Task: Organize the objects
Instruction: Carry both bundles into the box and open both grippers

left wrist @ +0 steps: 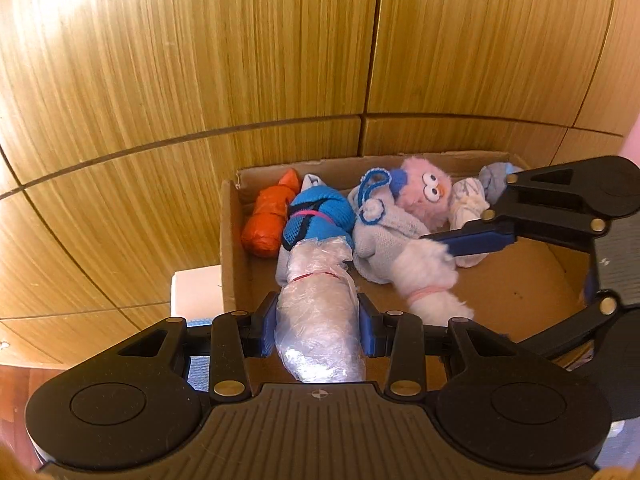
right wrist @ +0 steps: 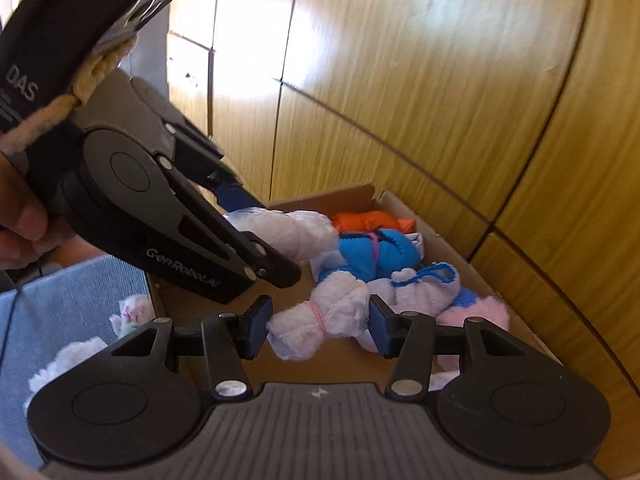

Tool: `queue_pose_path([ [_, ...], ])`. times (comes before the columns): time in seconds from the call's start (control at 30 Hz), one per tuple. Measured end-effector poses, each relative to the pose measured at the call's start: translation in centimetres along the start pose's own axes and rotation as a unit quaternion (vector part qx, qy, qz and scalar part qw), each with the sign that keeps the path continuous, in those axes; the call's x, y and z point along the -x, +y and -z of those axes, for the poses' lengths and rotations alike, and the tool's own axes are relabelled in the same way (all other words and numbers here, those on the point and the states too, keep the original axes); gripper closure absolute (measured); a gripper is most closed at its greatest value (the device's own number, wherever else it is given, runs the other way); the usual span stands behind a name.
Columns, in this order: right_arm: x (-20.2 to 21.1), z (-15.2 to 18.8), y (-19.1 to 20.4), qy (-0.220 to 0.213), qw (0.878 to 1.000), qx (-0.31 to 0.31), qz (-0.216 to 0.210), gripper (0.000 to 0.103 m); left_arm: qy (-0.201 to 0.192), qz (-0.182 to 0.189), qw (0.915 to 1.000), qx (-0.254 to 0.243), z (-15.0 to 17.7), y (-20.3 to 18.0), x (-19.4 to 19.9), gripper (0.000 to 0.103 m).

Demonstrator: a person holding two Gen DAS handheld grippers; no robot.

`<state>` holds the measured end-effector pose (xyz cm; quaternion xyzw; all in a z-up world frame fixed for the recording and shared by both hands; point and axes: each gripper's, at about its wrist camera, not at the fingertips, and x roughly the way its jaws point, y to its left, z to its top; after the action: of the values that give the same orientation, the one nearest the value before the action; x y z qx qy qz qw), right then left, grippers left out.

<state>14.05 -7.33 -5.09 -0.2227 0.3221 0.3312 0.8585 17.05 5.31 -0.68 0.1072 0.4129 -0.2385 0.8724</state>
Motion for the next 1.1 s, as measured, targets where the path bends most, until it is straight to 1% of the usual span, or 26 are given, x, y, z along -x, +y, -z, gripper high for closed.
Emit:
queue_pose_path([
  [0.1,-1.5,-0.6,0.1,0.016,1.0,0.023,0.0,0.055,0.005,0.001,1.0,-0.002,0.3,0.0,-0.8,0.057],
  [0.13,-1.6,-1.2,0.3,0.019,0.999,0.027,-0.001,0.056,0.006,0.007,0.9998,-0.016,0.3,-0.1,-0.9,0.057],
  [0.17,-1.9,-1.3,0.2,0.022,0.999,0.03,-0.002,0.056,0.005,0.003,0.9998,-0.018,0.4,-0.1,-1.0,0.057],
  [0.27,-2.2,-1.3,0.2,0.03,0.999,0.032,-0.006,0.056,0.006,0.004,0.9999,-0.011,0.5,0.4,-1.4,0.055],
  [0.4,-3.0,-1.4,-0.1,0.038,0.999,0.029,-0.014,0.055,0.003,0.006,0.9999,-0.009,0.4,0.4,-1.6,0.056],
  [0.67,-3.4,-1.3,-0.2,0.045,0.998,0.028,-0.016,0.055,0.0,0.01,1.0,0.001,0.1,0.6,-2.0,0.05],
  [0.8,-3.0,-1.2,-0.3,0.048,0.998,0.028,-0.016,0.052,-0.003,0.007,1.0,0.0,0.1,0.4,-1.9,0.047],
  [0.83,-2.9,-1.2,-0.3,0.049,0.998,0.027,-0.017,0.052,-0.006,0.006,1.0,-0.001,0.1,0.3,-1.8,0.044],
  [0.87,-2.9,-1.2,-0.3,0.05,0.998,0.026,-0.017,0.051,-0.009,0.002,0.9999,-0.003,0.0,0.2,-1.7,0.037],
  [0.9,-2.8,-1.1,-0.3,0.05,0.998,0.027,-0.016,0.051,-0.013,-0.004,0.9999,-0.003,-0.1,0.2,-1.5,0.032],
  [0.93,-2.9,-1.2,-0.4,0.05,0.998,0.026,-0.017,0.05,-0.019,-0.002,0.9998,-0.002,-0.1,0.2,-1.2,0.029],
  [1.1,-2.8,-1.3,-0.3,0.049,0.998,0.022,-0.018,0.047,-0.026,-0.005,0.9996,-0.01,-0.3,-0.1,-0.2,0.023],
])
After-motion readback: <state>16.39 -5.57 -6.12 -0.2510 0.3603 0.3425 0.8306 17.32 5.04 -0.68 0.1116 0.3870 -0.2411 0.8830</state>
